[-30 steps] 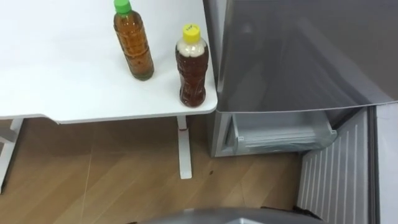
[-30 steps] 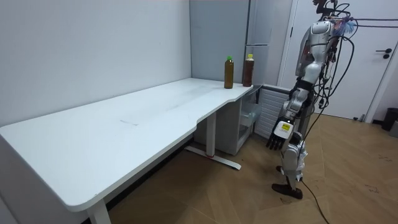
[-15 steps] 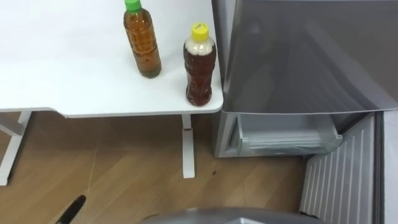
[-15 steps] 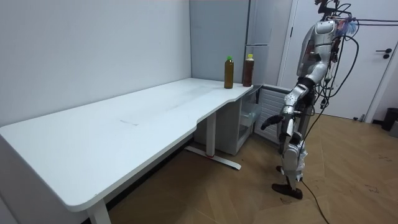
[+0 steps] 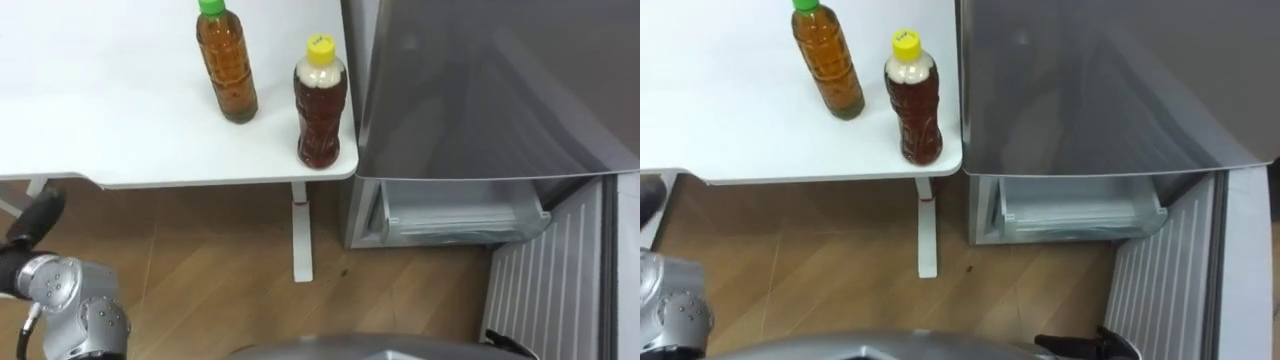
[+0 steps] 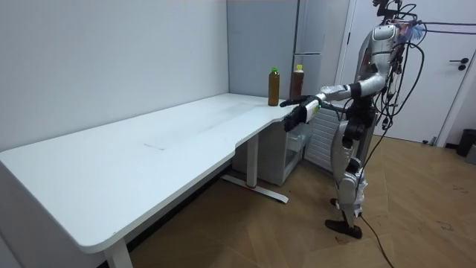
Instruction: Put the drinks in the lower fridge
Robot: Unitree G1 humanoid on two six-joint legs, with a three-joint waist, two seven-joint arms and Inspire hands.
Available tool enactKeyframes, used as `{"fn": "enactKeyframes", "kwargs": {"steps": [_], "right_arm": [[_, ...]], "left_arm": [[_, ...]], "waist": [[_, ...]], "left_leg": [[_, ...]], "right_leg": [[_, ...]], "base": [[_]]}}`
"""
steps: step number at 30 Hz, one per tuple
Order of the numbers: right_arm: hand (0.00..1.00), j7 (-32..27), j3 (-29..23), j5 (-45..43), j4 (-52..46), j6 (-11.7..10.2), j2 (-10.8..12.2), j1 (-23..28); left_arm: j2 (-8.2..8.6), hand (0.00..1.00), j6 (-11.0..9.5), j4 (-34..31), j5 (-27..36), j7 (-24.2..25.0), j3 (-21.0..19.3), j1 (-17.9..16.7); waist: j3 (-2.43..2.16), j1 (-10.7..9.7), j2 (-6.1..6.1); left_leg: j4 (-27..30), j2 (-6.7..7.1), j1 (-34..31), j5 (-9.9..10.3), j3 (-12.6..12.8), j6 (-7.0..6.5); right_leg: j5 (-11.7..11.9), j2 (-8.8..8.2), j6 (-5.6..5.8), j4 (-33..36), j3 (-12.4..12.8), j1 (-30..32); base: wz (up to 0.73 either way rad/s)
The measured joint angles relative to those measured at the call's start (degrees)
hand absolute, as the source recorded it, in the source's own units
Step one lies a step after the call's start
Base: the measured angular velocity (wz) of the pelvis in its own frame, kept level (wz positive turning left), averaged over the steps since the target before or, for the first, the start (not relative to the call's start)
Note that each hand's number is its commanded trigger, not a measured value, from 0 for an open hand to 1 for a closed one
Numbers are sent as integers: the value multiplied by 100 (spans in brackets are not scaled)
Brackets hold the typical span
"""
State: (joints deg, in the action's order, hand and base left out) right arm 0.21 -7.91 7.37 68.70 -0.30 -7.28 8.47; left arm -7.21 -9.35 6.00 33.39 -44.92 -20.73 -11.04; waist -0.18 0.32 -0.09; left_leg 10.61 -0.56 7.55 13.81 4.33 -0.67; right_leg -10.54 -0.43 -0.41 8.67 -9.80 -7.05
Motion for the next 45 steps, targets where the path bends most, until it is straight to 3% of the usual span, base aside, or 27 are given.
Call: {"fn": "enactKeyframes", "kwargs": {"steps": [6, 10, 14, 21, 31, 45], "right_arm": [[0, -4, 3, -8, 87, -140, 21, -5], [0, 1, 3, 143, 243, -166, 22, -47], [0, 43, 7, 162, 261, -173, 22, -65], [0, 194, 105, 123, 300, -380, -8, -73], [0, 252, 102, 119, 601, -612, -25, -328], [0, 413, 122, 169, 787, -588, -32, -419]], "left_arm": [[-9, 0, -19, -1324, -1441, 34, 73, 160], [-55, 0, -71, -2094, -1706, 335, 144, 166], [-51, 0, -71, -2317, -1785, 700, 250, 190], [-46, 0, -71, -2805, -1844, 1511, 675, 313], [-50, 0, -58, -2915, -2059, 2775, 1189, 531], [-51, 0, 79, -3134, -2037, 4115, 1565, 756]], "waist": [[27, -16, -47], [37, -146, -35], [41, -164, -31], [38, -176, -5], [64, -432, 33], [30, -510, -14]], "left_leg": [[4, 18, -1, 0, -21, 0], [4, 35, 2, 0, -127, 0], [6, 28, -27, 0, -177, -1], [72, 37, -144, -5, -258, -8], [79, 41, -216, -6, -261, -9], [69, 29, -193, -6, -137, -8]], "right_leg": [[2, -13, 3, -1, 2, -46], [-4, -25, 13, -13, -67, -101], [-6, -12, 13, -14, -70, -82], [-3, -12, 9, -13, -118, 15], [-3, -14, 9, -42, -118, 36], [0, -5, 7, 13, 20, 86]], "base": [[-1], [13], [3], [5], [0], [-4]]}}
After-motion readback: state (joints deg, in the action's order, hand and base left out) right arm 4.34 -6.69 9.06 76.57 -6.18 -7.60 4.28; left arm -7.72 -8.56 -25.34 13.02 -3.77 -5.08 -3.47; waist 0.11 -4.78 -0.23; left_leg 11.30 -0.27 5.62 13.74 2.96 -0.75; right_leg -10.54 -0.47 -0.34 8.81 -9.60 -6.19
